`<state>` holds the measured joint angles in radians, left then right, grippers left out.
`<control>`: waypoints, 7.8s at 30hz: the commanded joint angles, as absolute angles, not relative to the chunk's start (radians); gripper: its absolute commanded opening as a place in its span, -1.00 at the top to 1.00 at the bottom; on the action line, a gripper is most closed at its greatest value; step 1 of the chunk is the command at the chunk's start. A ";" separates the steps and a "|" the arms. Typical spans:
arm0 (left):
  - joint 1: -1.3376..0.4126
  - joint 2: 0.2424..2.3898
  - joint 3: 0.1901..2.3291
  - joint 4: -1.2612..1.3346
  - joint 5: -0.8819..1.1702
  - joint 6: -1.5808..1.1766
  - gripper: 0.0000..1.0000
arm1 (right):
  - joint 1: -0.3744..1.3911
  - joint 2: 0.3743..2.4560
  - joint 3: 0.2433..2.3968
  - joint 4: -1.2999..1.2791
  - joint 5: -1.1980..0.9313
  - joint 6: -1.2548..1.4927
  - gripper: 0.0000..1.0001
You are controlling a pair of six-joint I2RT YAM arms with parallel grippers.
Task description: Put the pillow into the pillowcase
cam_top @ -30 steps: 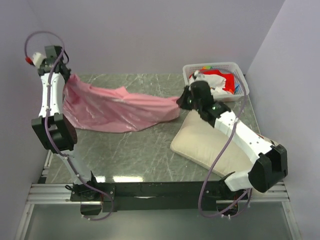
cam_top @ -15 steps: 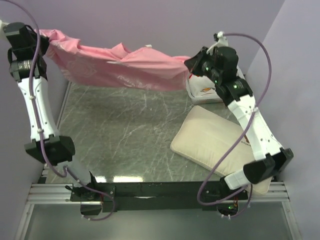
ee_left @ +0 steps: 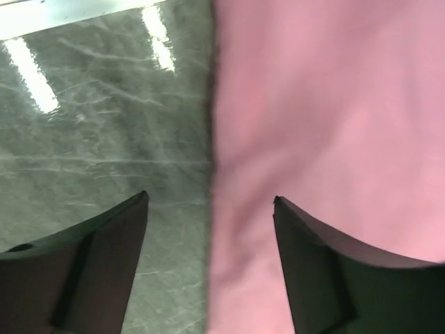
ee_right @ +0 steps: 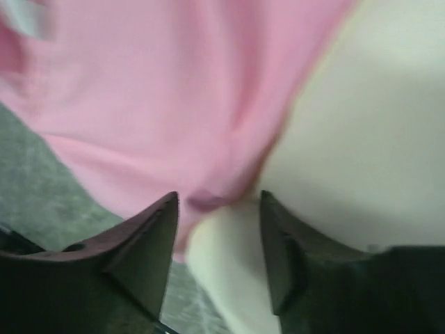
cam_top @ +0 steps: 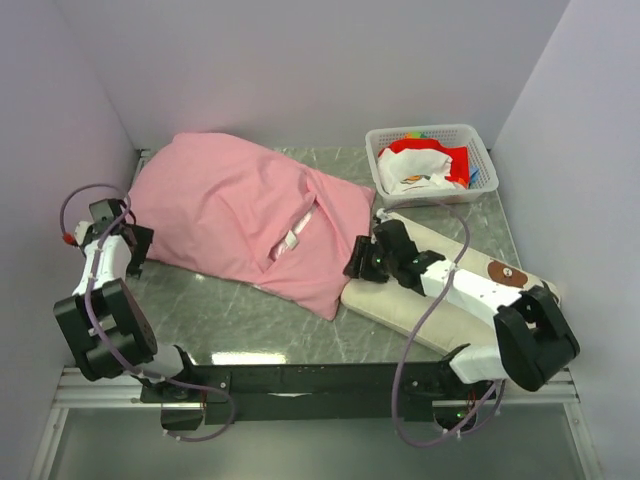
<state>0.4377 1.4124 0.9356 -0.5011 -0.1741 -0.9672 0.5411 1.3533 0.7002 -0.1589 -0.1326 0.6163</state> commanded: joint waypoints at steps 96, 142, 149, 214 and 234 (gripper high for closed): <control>-0.681 1.547 1.175 -0.525 -0.193 -0.505 -0.34 | 0.626 1.210 0.888 -0.249 0.121 0.557 1.00; -0.503 1.648 1.407 -0.603 -0.015 -0.488 0.98 | 0.836 1.359 1.089 -0.315 0.216 0.571 1.00; -0.494 1.588 1.402 -0.595 0.038 -0.488 0.98 | 0.845 1.567 1.110 -0.293 0.230 0.574 1.00; -0.495 1.009 0.982 -0.830 0.206 -0.394 0.98 | 0.499 1.911 1.494 -0.258 -0.052 0.767 1.00; -0.499 1.052 1.023 -0.688 0.356 -0.436 0.95 | 0.494 1.882 1.361 -0.083 -0.111 0.870 1.00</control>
